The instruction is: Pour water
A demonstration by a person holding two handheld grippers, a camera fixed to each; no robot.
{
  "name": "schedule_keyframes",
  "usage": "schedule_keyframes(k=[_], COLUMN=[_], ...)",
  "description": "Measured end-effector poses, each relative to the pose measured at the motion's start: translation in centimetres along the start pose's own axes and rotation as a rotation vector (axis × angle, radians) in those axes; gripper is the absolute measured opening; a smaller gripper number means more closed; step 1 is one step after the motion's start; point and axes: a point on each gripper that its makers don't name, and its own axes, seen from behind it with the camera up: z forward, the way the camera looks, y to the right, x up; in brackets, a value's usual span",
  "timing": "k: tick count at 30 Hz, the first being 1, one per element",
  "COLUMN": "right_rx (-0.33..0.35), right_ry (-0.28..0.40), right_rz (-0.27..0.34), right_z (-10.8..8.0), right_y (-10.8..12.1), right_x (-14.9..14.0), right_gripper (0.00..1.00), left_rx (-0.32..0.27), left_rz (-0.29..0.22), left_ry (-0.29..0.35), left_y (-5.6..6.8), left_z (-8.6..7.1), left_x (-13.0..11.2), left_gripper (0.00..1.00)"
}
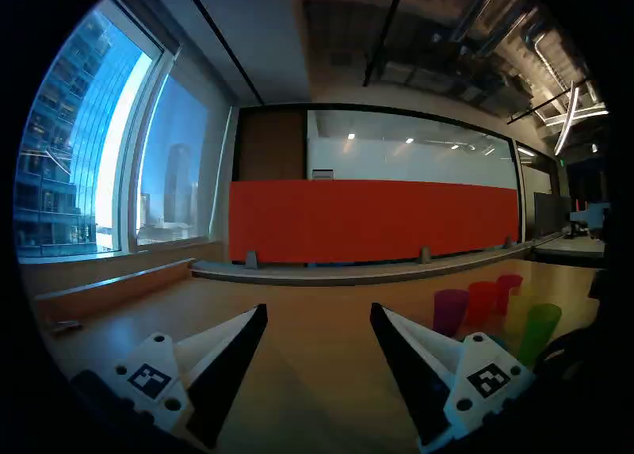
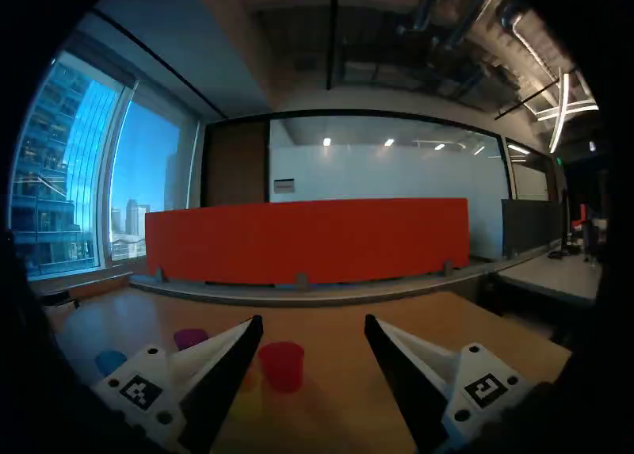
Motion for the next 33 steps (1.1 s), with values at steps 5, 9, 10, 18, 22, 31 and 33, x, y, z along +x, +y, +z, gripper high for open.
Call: schedule_keyframes(k=[5,9,10,18,22,31,33], right_rx=[-0.003,-0.003,-0.003,0.001,0.001,0.003,0.002], right_ry=[0.000,-0.002,-0.002,-0.004,-0.002,-0.002,-0.001], right_rz=[0.007,0.008,0.008,0.004,0.000,0.005,0.003], right_z=[0.0,0.0,0.0,0.2,0.2,0.1,0.0], right_y=[0.1,0.2,0.2,0.0,0.0,0.2,0.3], right_x=[0.1,0.0,0.0,-0.2,-0.1,-0.2,-0.3], right_gripper=[0.99,0.99,0.99,0.99,0.99,0.99,0.99], left_rx=[-0.004,-0.007,-0.007,-0.017,-0.017,-0.016,-0.016], left_rz=[0.001,0.001,0.002,0.004,0.004,0.005,0.005], left_ry=[-0.011,-0.024,-0.027,-0.052,-0.058,-0.058,-0.059], left_y=[0.0,-0.1,-0.1,0.3,0.2,0.1,0.1], left_z=[0.1,0.2,0.3,0.6,0.6,0.6,0.6], left_x=[-0.2,-0.7,-0.7,-1.3,-1.4,-1.4,-1.5], left_gripper=[0.97,0.97,0.97,0.96,0.97,0.97,0.97])
